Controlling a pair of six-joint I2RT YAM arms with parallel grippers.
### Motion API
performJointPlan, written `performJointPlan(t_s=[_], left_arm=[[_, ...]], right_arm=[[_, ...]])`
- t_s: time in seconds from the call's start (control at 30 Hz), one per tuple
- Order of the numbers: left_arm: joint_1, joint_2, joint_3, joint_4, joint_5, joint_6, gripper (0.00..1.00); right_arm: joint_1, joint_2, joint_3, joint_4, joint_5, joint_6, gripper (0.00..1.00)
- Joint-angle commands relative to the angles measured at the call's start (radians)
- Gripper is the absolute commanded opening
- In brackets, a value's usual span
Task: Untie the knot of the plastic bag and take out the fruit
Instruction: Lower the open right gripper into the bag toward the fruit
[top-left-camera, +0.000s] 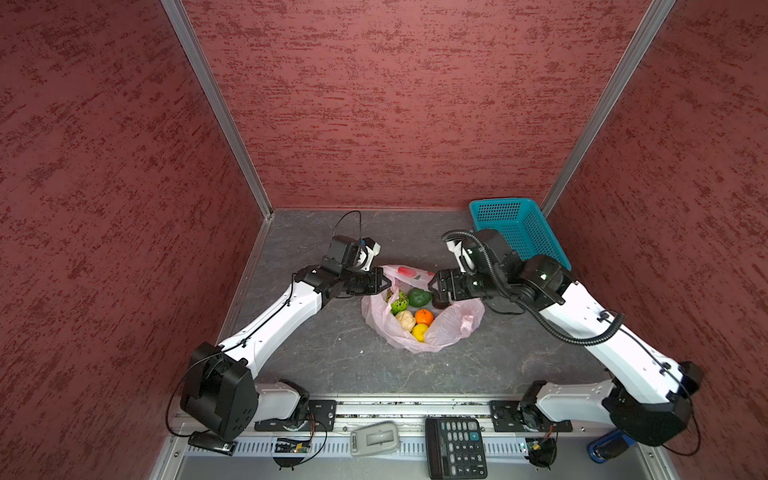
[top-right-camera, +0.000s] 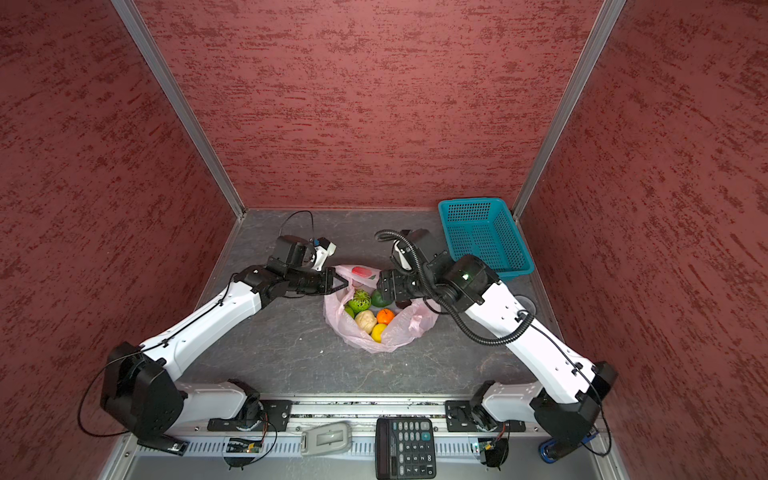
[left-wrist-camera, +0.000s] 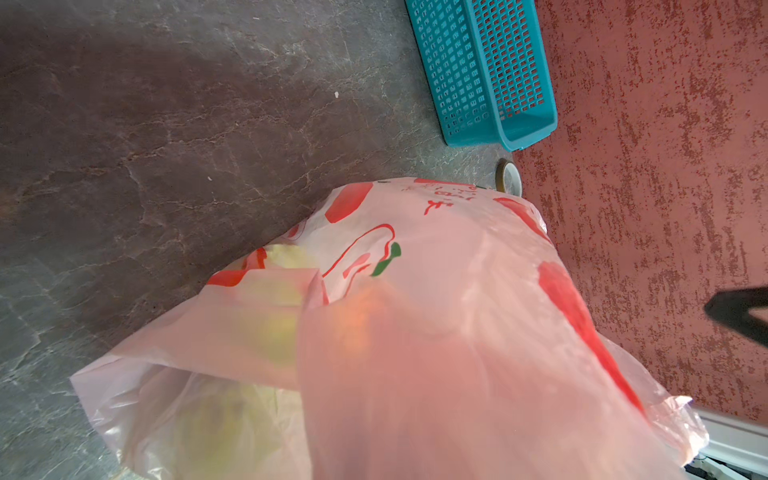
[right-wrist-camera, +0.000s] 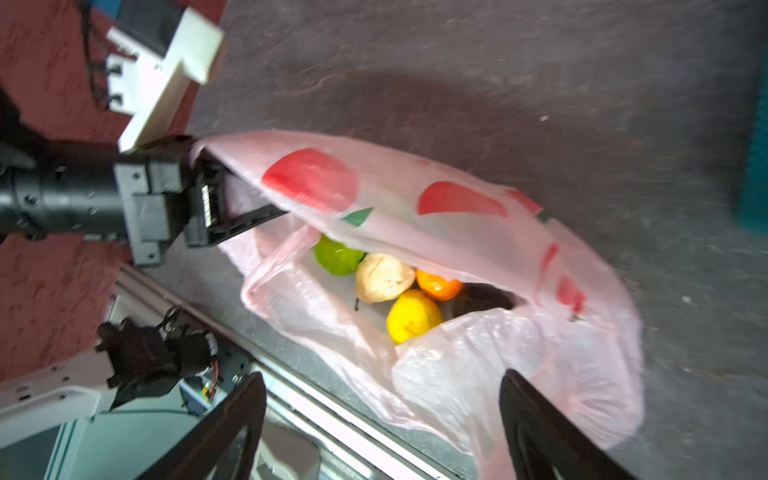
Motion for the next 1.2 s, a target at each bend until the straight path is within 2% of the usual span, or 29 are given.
performJointPlan(t_s=[0.0,0.1,0.2,0.27,0.43,0.5,0.63,0.73,0.8,0.93,1.03,1.17], left_arm=[[0.002,0.011,0.017,0.005,0.013,-0.012,0.0],[0.004,0.005,0.014,0.009,0.011,-0.017,0.0],[0.003,-0.002,0.002,0.03,0.015,-0.023,0.0],[0.005,-0.009,-0.009,0.04,0.023,-0.023,0.0],[0.001,-0.035,-0.044,0.054,0.046,-0.014,0.0],[-0.002,-0.035,-0.062,0.069,0.07,-0.014,0.0],[-0.035,-0.03,-0.091,0.061,0.076,0.002,0.0],[-0.058,-0.041,-0.122,0.069,0.076,-0.001,0.0],[-0.068,-0.045,-0.133,0.074,0.071,-0.011,0.0],[-0.074,-0.054,-0.134,0.116,0.033,-0.045,0.0],[-0.069,-0.045,-0.099,0.136,-0.004,-0.071,0.0],[-0.064,-0.013,-0.049,0.142,-0.028,-0.101,0.0]], right_arm=[[0.051,0.029,-0.107,0.183,-0.057,0.09,0.89],[0.082,0.042,-0.228,0.37,-0.059,0.15,0.89],[0.087,0.047,-0.346,0.512,0.026,0.195,0.89],[0.084,0.058,-0.395,0.571,0.124,0.197,0.89],[0.049,0.121,-0.45,0.757,0.19,0.19,0.87],[0.033,0.145,-0.461,0.842,0.265,0.183,0.87],[-0.038,0.15,-0.494,0.979,0.509,0.21,0.88],[-0.116,0.182,-0.477,0.975,0.589,0.196,0.88],[-0.151,0.203,-0.456,0.961,0.566,0.145,0.9],[-0.156,0.245,-0.366,0.826,0.366,0.041,0.92],[-0.108,0.212,-0.368,0.718,0.281,0.04,0.94],[-0.04,0.14,-0.394,0.606,0.261,0.086,0.95]])
